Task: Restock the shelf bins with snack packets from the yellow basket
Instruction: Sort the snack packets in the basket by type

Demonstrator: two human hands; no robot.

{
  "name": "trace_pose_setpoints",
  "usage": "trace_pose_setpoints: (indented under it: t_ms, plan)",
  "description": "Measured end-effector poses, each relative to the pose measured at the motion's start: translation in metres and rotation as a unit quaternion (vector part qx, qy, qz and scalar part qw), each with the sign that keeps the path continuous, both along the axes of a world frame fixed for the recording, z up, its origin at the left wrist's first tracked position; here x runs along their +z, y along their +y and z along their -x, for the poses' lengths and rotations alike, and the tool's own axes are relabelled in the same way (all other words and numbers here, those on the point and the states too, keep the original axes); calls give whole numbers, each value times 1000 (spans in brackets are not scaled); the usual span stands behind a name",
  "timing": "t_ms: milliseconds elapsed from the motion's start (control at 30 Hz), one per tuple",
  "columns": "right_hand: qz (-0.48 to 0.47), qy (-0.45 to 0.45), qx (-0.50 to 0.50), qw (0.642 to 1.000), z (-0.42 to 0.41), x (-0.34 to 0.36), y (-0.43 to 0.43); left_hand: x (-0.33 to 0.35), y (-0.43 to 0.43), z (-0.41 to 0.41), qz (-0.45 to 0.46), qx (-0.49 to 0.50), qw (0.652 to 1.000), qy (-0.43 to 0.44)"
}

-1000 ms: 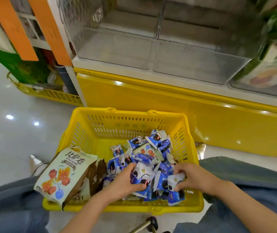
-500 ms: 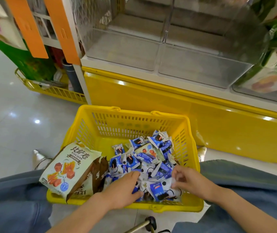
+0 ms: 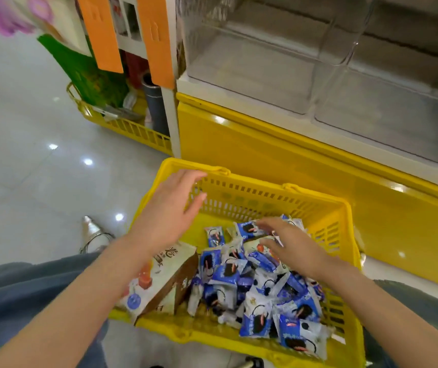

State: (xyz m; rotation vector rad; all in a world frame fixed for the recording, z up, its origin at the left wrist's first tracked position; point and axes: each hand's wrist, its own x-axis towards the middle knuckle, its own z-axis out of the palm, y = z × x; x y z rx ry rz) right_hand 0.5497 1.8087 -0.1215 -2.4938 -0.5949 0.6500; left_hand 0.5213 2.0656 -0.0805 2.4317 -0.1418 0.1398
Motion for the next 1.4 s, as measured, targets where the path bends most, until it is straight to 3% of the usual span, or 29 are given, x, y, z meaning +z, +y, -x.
trace_pose_setpoints:
  t_ms: [67,133,200,300,533,833,1033,1300,1400]
  plan:
    - [-10,17,3,1000,-18,-25,28,-15,36,-18,-10,95,995,15]
    - [4,50,2,999,-34,-55,51,-38,65,-28,-57,164,980,92]
    - [21,91,-11,996,-48,-85,70,-61,82,-30,-71,166,968,175]
    - [63,123,-19,990,-65,-126,89,-84,87,-30,-6,109,966,232]
    - [139,183,36,973,-81,-188,110,-104,84,-28,59,145,972,175]
    - [226,172,125,951,-82,-195,124,-106,83,-31,98,160,967,171]
    - [120,127,56,983,-82,-167,125,-104,83,-30,88,146,970,171]
    - [-42,-59,56,996,-77,-44,113,-96,83,-39,52,132,965,221]
    - [-97,-125,33,987,-67,1,107,-64,69,-45,83,172,975,113]
